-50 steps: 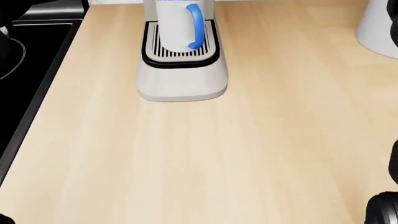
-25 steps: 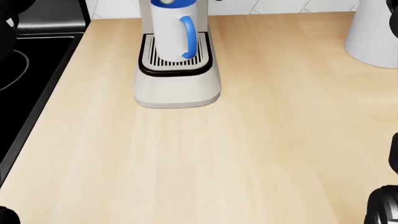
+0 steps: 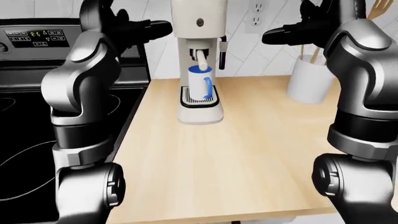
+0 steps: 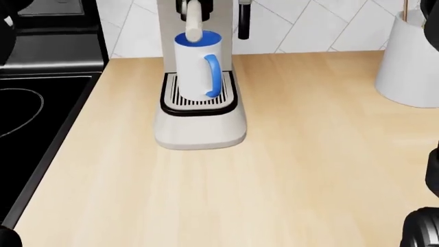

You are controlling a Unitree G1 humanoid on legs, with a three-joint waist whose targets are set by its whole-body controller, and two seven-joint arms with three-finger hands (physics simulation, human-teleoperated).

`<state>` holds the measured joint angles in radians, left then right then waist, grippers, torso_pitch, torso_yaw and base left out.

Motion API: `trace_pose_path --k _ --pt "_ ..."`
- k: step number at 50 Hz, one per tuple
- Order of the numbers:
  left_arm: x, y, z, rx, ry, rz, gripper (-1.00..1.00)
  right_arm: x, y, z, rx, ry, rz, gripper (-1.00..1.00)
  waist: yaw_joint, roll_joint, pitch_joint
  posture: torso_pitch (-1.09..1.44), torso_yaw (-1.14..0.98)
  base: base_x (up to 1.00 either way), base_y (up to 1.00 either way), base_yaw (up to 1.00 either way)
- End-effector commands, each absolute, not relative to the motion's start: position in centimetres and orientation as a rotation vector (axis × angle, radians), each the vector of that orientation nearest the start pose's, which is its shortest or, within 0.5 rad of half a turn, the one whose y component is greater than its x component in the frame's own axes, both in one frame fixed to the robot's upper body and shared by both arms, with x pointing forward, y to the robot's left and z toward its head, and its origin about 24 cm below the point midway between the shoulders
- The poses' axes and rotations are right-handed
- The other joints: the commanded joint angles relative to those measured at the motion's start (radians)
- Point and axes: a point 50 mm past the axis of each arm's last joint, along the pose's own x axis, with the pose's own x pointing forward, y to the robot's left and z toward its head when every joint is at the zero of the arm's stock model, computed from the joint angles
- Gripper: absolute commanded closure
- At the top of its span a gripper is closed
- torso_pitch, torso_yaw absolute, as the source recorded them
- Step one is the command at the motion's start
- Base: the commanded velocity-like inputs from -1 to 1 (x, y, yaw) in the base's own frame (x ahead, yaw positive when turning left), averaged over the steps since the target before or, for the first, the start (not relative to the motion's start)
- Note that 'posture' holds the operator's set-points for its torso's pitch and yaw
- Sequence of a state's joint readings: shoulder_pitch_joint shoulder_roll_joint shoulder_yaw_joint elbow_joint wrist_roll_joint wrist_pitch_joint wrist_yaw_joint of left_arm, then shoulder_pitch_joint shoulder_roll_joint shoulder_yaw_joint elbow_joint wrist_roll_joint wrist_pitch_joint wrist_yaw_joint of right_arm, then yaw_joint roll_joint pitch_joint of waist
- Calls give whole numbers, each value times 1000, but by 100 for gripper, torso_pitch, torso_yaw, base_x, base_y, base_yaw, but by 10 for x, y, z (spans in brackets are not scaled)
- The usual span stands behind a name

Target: Press the button on the coffee machine to serve coffee.

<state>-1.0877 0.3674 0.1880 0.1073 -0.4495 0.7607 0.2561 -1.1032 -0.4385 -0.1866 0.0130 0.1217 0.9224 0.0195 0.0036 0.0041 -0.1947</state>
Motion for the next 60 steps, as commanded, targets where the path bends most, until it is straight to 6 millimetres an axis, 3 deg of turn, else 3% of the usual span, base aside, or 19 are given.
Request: trace_pose_path --k 1,7,15,49,60 --pt "351 175 335 -150 -314 41 -100 337 -196 350 -143 -302 -88 -100 0 -1 -26 -35 0 0 0 0" --pt "351 176 335 -157 -320 44 -100 337 -196 348 -139 -302 -86 -100 1 0 -63 -41 0 0 0 0" --pt "351 175 335 -148 -322 43 -100 338 -195 348 -138 -301 -82 -100 3 -1 -90 -45 0 0 0 0" --pt "354 173 337 -152 -326 39 -100 344 -192 349 -129 -303 -70 -100 16 -3 -180 -68 0 0 0 0" --pt "356 174 336 -148 -318 47 -100 344 -184 352 -124 -308 -50 -100 16 -1 -192 -68 0 0 0 0"
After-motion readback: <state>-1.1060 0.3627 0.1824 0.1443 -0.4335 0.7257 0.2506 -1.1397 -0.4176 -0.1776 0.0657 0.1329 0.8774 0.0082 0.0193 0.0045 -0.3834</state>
